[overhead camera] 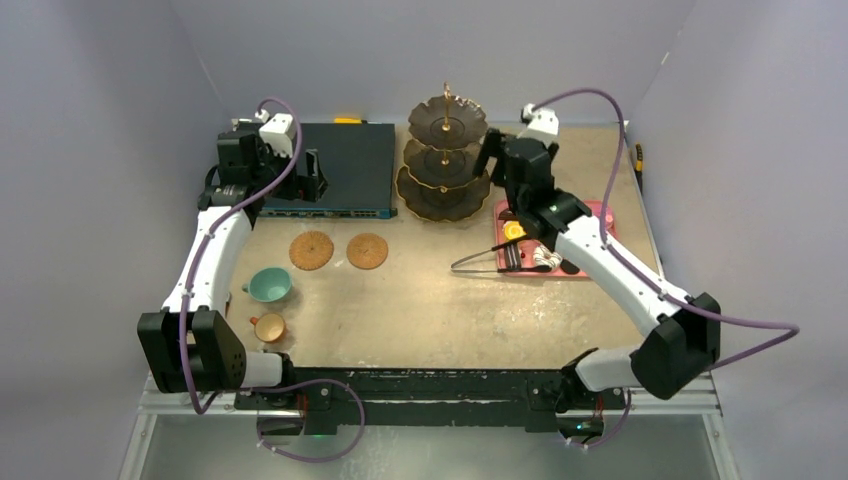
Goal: Serve the afternoon tea
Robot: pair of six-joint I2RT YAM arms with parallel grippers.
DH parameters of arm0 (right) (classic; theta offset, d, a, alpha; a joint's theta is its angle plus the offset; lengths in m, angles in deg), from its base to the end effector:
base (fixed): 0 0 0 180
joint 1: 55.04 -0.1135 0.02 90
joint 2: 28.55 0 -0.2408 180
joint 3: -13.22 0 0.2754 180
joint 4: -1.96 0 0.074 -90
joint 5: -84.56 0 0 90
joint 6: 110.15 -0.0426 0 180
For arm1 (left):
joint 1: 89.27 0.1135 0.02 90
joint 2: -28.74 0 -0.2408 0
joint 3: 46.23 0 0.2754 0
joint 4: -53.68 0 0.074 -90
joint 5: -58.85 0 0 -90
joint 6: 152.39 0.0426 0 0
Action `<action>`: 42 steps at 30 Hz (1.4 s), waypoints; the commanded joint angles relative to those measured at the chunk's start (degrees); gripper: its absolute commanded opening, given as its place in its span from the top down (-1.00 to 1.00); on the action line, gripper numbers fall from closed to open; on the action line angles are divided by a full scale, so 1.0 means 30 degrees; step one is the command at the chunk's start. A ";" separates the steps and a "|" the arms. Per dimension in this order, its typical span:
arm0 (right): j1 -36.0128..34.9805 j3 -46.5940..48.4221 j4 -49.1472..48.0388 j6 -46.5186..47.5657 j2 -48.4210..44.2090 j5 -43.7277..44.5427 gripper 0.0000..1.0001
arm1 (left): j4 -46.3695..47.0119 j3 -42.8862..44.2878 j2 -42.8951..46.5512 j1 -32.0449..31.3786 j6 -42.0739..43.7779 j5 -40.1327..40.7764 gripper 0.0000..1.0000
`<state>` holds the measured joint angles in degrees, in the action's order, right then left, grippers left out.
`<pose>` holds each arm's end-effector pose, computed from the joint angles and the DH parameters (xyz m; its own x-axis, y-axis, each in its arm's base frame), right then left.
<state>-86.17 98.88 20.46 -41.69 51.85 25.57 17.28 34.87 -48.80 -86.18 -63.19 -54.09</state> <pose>0.3209 0.1682 0.3509 -0.1874 0.2544 -0.9488 0.0591 0.9670 0.2476 0.3385 0.0016 0.3043 -0.5453 -0.0423 -0.8372 0.2698 0.9367 -0.2231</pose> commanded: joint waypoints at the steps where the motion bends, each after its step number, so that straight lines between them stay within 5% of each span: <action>1: -0.0834 -0.3114 0.5170 -0.5165 -0.0843 0.0082 -0.78 | -0.0992 0.0512 0.0599 0.0013 0.1327 -0.0581 -0.99; 6: -0.1107 -0.5547 0.7667 -0.8777 -0.1130 -0.0620 -0.66 | -0.1786 0.0643 0.0750 0.0024 0.2066 -0.0587 -0.99; 18: -0.1114 -0.5991 0.4731 -1.0119 0.2224 -0.1994 -0.24 | -0.2759 0.1017 0.0973 0.0016 0.2932 -0.1379 -0.98; 42: -0.1063 -0.5189 0.4253 -1.1042 0.5110 0.0828 -0.11 | -0.4930 0.0579 0.1165 -0.0008 0.5879 -0.3952 -0.89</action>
<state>-89.49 83.21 33.55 -72.73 69.69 24.54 2.59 35.90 -46.86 -86.18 -47.63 -64.04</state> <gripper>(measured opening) 0.560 0.952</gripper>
